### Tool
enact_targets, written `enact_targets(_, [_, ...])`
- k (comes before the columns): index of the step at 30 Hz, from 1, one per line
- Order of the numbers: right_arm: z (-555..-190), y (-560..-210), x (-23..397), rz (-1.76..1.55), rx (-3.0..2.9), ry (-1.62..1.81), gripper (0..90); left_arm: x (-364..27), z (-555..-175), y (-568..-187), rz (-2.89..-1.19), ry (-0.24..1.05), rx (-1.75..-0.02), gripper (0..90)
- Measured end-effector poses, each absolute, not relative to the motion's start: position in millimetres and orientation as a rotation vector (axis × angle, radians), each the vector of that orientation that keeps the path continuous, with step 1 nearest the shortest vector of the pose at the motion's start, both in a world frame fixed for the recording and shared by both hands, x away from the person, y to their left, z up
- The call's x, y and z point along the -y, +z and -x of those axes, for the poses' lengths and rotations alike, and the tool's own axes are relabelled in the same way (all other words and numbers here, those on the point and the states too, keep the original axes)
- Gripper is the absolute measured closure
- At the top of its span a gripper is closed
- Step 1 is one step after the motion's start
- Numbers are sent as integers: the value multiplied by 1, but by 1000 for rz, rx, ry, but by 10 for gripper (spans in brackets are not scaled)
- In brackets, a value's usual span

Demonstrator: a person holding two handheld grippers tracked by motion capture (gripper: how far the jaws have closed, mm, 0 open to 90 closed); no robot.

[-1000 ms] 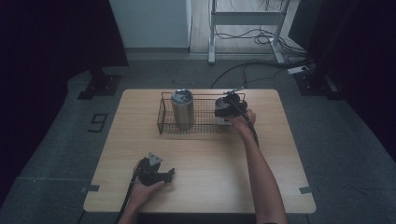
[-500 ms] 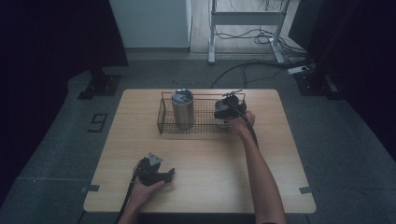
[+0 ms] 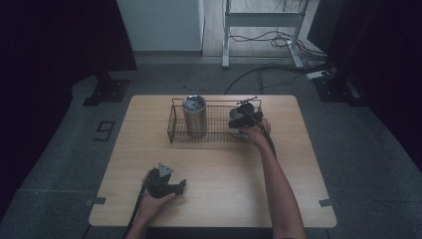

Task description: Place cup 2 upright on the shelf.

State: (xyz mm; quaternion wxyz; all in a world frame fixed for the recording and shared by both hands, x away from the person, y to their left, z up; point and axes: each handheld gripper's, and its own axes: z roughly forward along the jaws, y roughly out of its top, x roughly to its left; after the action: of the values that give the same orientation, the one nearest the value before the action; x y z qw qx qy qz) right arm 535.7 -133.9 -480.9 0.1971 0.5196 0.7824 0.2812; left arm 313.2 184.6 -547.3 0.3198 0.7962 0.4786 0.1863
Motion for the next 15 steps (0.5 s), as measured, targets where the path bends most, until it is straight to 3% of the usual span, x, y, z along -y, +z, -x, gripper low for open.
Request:
enact_targets(5, [-533, -476, 136, -1480, -2149, 828, 0, -185, -313, -547, -2094, 490, -1257, 145])
enact_targets(15, [-521, -456, 139, -1453, -2031, 942, 0, -185, -313, -547, -2096, 489, -1255, 145])
